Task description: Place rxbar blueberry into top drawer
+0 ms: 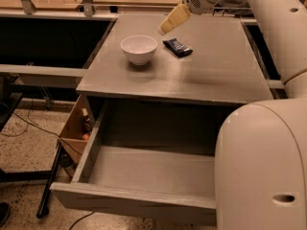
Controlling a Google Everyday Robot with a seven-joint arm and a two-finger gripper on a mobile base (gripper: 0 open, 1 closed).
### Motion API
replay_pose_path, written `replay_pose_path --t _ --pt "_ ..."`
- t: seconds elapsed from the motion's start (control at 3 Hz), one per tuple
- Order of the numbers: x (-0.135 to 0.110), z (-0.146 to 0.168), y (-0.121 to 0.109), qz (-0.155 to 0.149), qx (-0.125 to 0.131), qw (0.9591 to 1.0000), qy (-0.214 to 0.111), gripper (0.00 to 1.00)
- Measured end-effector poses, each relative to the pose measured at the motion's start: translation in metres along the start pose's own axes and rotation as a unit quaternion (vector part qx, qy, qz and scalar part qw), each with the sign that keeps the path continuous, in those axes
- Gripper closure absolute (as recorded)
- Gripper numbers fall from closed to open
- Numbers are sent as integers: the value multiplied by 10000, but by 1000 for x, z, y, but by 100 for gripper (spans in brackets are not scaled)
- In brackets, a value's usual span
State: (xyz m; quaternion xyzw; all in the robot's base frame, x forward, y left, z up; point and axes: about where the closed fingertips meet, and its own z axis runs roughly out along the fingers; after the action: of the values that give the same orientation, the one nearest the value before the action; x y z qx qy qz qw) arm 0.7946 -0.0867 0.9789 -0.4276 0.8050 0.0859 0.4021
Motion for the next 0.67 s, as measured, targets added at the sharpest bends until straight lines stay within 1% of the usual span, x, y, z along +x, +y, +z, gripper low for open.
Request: replay_pose_path --t 0.33,0.67 --pt "18 32 -3 60 -13 9999 121 0" --pt "39 49 -12 193 39 9997 144 0"
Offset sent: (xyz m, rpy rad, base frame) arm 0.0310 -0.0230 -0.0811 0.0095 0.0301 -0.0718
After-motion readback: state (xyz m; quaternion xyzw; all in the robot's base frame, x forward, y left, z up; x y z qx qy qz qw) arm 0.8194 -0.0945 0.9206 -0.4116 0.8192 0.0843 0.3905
